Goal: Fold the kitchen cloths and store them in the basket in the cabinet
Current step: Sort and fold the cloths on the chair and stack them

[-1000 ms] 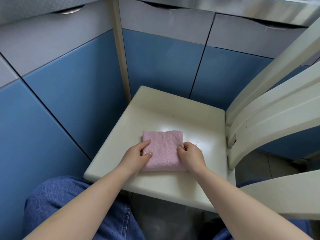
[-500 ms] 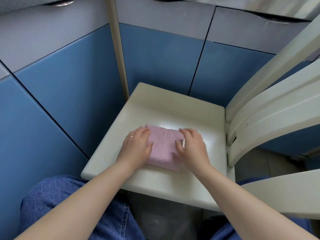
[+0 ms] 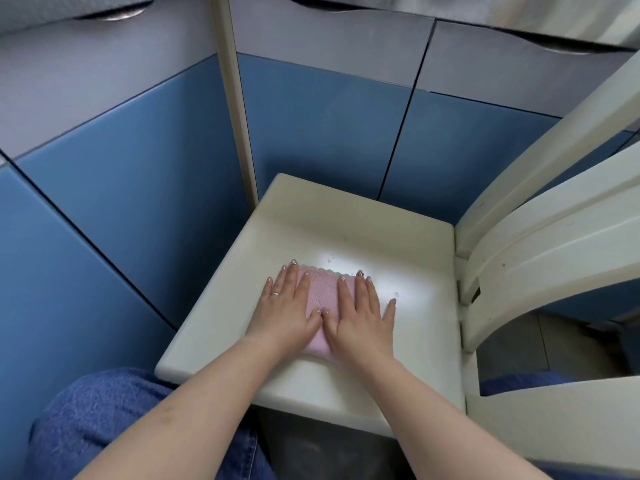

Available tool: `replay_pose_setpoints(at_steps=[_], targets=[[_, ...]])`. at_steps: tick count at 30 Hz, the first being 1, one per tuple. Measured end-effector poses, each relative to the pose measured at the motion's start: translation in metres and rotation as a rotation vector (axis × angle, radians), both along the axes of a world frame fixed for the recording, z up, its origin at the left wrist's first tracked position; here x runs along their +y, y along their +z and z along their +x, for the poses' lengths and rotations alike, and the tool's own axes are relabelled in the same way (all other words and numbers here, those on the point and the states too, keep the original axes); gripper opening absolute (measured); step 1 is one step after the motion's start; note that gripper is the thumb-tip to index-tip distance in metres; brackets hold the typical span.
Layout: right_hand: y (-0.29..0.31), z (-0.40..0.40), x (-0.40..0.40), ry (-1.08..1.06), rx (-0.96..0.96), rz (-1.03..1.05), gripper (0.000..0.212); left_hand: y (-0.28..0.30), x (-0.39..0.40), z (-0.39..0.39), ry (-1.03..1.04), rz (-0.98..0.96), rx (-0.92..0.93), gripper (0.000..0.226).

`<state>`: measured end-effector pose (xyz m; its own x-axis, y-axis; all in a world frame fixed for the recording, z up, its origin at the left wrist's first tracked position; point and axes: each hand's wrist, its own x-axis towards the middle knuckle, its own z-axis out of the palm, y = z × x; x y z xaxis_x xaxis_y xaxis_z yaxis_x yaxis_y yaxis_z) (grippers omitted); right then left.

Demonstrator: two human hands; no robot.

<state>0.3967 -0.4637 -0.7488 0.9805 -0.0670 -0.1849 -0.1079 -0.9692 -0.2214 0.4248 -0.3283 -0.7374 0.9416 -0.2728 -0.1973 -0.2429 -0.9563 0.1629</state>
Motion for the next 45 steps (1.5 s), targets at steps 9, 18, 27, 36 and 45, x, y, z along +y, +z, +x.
replay_pose_setpoints(at_steps=[9, 18, 27, 36, 45], targets=[[0.043, 0.014, -0.021, 0.023, 0.059, 0.042, 0.071, 0.017, 0.026, -0.002, 0.088, -0.134, 0.061, 0.078], [0.051, -0.011, -0.007, -0.103, 0.181, 0.456, 0.04, 0.028, 0.039, -0.027, 0.118, -0.277, 0.125, 0.052], [0.062, -0.015, 0.02, -0.475, 0.119, 1.129, 0.048, 0.056, 0.056, -0.041, 0.764, -1.132, 0.299, 0.038], [0.162, 0.018, 0.069, -0.201, 0.024, 1.145, 0.041, 0.144, 0.118, -0.055, 0.818, -1.525, 0.391, 0.037], [0.287, 0.039, 0.113, 0.098, -0.011, 1.201, 0.021, 0.269, 0.162, -0.069, 0.676, -1.548, -0.017, 0.033]])
